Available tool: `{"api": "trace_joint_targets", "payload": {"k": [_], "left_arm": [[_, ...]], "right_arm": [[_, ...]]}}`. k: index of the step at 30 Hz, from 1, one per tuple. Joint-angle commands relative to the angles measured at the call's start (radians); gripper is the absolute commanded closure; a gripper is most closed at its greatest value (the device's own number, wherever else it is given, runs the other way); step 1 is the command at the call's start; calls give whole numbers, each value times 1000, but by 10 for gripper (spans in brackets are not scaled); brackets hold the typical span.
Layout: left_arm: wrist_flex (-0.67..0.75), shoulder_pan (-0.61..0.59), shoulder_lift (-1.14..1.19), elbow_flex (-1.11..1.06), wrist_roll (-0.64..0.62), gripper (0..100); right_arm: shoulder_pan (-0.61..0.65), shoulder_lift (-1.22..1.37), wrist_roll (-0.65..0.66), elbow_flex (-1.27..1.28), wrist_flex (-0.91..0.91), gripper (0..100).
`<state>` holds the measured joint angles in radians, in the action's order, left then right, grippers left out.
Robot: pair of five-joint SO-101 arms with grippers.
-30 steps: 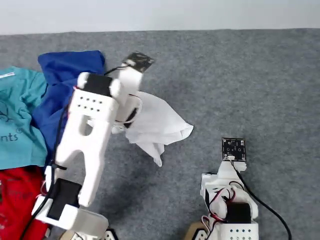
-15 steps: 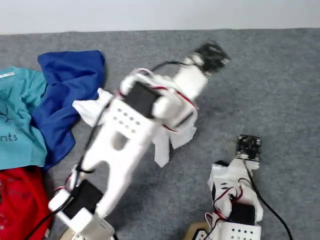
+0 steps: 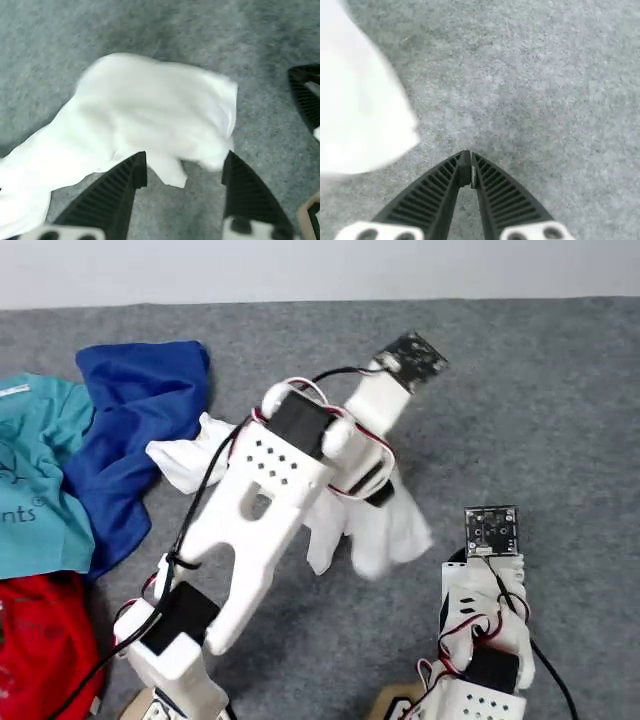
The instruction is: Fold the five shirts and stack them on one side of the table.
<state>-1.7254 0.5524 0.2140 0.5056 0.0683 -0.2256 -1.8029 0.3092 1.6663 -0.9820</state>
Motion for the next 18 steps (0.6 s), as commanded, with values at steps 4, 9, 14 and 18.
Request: {"api": "trace_joint_targets", "payload": {"k": [4, 9, 14, 18], "left_arm": [[-28, -135, -114, 28, -17, 742], [-28, -284, -138, 27, -17, 742], [-28, -368, -144, -70, -12, 743], [-28, -404, -144, -139, -11, 743]], "right_arm": [[10, -1, 49, -109, 15, 936], [127, -1, 52, -169, -81, 936], [236, 4, 55, -253, -185, 939], [243, 108, 133, -302, -191, 949]]}}
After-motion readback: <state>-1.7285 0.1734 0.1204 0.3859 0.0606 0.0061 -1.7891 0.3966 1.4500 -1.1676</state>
